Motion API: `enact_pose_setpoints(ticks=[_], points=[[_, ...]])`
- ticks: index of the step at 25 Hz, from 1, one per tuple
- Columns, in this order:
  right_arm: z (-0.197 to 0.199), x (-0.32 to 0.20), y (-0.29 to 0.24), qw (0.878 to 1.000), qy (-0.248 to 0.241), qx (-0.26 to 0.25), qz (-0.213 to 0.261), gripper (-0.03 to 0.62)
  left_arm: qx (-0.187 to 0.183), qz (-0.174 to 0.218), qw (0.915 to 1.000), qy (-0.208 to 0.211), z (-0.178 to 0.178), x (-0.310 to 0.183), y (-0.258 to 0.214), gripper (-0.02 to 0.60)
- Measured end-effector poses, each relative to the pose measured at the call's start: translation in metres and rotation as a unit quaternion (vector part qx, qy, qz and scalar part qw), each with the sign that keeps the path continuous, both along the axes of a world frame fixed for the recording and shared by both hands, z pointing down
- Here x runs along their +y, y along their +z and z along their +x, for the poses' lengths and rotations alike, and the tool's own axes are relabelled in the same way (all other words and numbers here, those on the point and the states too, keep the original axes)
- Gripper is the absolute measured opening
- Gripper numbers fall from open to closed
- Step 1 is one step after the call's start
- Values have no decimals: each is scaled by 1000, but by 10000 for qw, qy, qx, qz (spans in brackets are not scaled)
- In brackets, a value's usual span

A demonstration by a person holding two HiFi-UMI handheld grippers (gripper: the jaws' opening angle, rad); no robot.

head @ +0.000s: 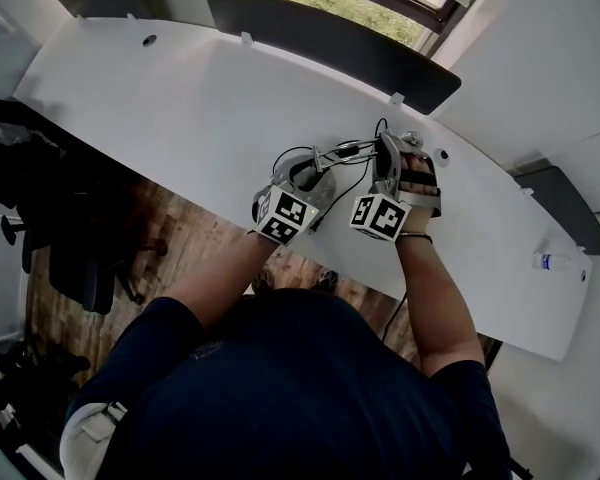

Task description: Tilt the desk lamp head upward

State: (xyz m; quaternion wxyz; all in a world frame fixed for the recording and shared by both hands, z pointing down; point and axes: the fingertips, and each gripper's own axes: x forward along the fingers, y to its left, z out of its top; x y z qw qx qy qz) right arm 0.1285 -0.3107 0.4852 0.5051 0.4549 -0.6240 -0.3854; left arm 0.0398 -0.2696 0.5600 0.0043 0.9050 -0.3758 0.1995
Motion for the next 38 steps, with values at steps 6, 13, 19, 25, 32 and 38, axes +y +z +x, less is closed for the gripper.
enact_pose_setpoints(ticks=[6, 13, 19, 25, 32, 38], points=[[-8, 2, -18, 9977, -181, 639, 145, 75, -18, -27, 10000, 37, 1, 0, 0, 126], [-23, 6, -37, 9881, -408, 1464, 227, 78, -55, -42, 10000, 34, 3, 0, 2, 126], [-39, 7, -48, 9786, -539, 1977, 213, 81, -93, -106, 9999, 42, 2, -2, 3, 124], [-54, 10, -60, 9742, -642, 2136, 356, 91, -171, -93, 9998, -23, 3, -2, 4, 123], [-52, 11, -57, 9730, -647, 2173, 432, 96, -401, -108, 9988, 265, 4, 1, 6, 123], [-46, 23, -57, 9772, -664, 1991, 319, 169, -459, -157, 9977, 471, -2, 5, 1, 124]])
